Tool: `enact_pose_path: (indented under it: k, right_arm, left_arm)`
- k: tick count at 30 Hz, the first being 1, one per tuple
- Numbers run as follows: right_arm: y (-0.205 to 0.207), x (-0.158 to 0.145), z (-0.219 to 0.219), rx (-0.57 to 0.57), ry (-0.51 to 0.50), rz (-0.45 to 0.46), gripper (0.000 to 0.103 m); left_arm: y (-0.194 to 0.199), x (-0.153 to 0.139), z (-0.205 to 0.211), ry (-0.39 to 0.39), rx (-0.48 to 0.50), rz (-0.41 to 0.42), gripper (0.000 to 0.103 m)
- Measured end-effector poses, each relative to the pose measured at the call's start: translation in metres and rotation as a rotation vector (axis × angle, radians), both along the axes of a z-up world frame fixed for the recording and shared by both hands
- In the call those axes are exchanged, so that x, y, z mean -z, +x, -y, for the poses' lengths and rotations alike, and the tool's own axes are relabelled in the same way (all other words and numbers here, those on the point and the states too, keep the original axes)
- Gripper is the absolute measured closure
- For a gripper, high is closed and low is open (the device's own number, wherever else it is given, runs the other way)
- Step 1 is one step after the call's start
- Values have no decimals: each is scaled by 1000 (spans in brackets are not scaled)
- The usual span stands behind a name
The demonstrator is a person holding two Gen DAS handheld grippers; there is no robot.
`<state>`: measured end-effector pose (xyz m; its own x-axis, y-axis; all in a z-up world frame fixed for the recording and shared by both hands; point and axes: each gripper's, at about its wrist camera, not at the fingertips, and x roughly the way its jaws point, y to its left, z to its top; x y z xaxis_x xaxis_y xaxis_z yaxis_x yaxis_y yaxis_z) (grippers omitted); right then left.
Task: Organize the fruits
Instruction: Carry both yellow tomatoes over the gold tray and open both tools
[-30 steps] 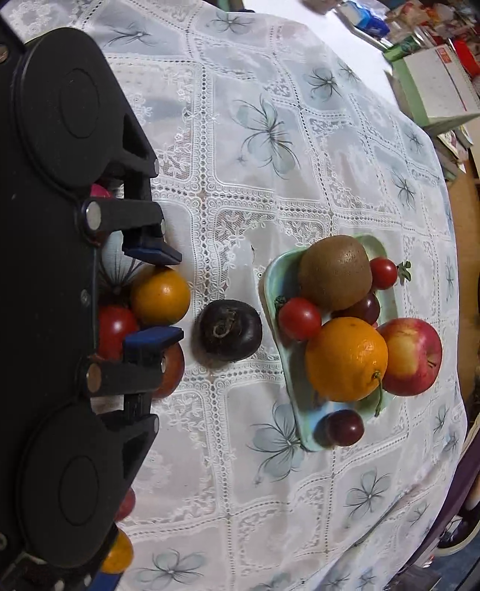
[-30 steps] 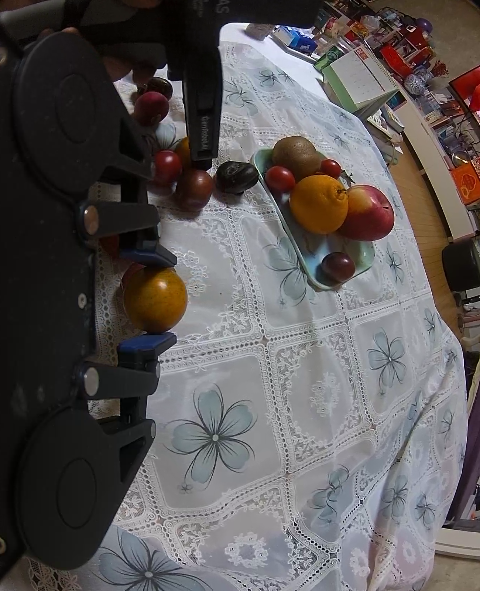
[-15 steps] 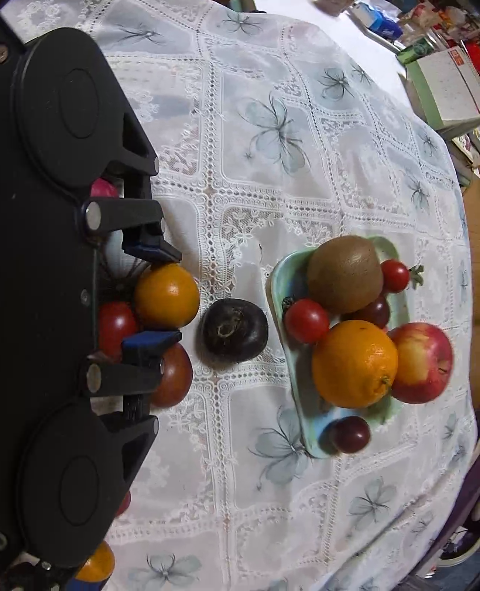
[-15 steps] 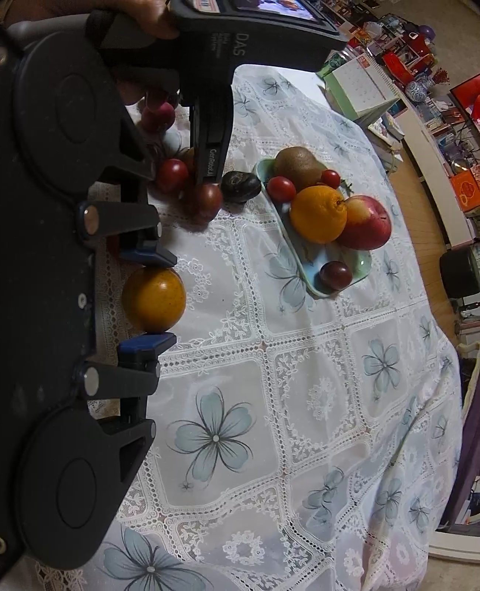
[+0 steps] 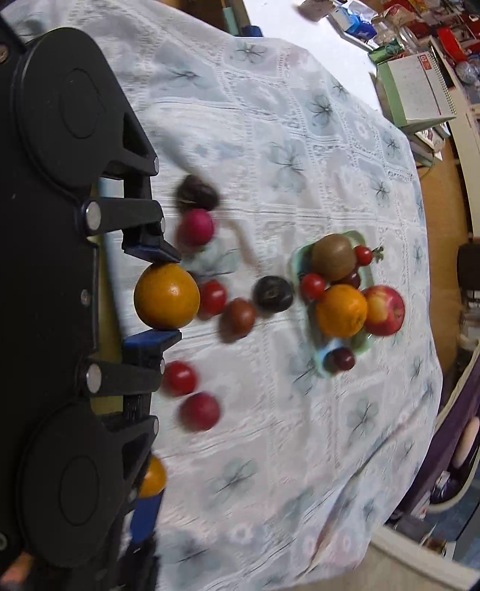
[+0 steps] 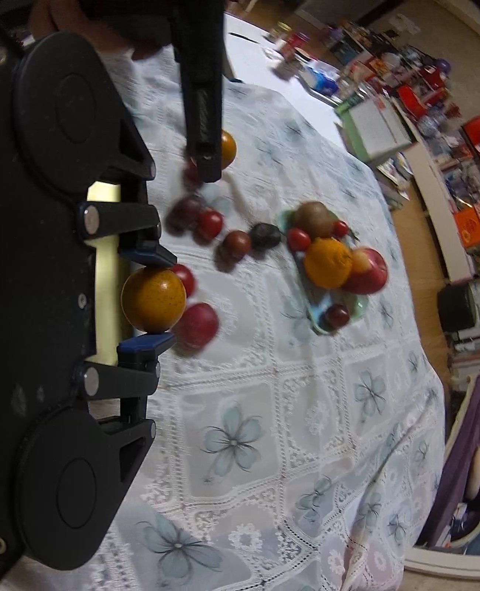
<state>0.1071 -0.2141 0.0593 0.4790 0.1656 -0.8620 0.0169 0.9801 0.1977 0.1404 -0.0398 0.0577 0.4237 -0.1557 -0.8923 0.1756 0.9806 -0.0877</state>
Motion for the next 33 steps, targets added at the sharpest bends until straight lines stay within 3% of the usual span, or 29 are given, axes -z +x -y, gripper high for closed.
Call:
enact_pose_path:
  k: [7,13,18,26,33]
  right_arm:
    - [-32,14,-10,-79,-40,-96,64]
    - [-58,29,-14,-93,-48,-157,64]
    - [-72,34,-26,-133,-63,-177,64]
    - [-81,31,-28,-138,-73,-181,64]
    - [-75,39,-24,-112,-65,-227,64]
  left_arm:
    - [-61,11,-16,-20,2,-12,57]
    - [-99,32,-30,-46,-55,-46,57]
    - [-112,46,-36,-80,-102,-85,57]
    - [-117,49,-40,-37,-145,-48,57]
    - [-115,55,-40,-31,-150,-67,57]
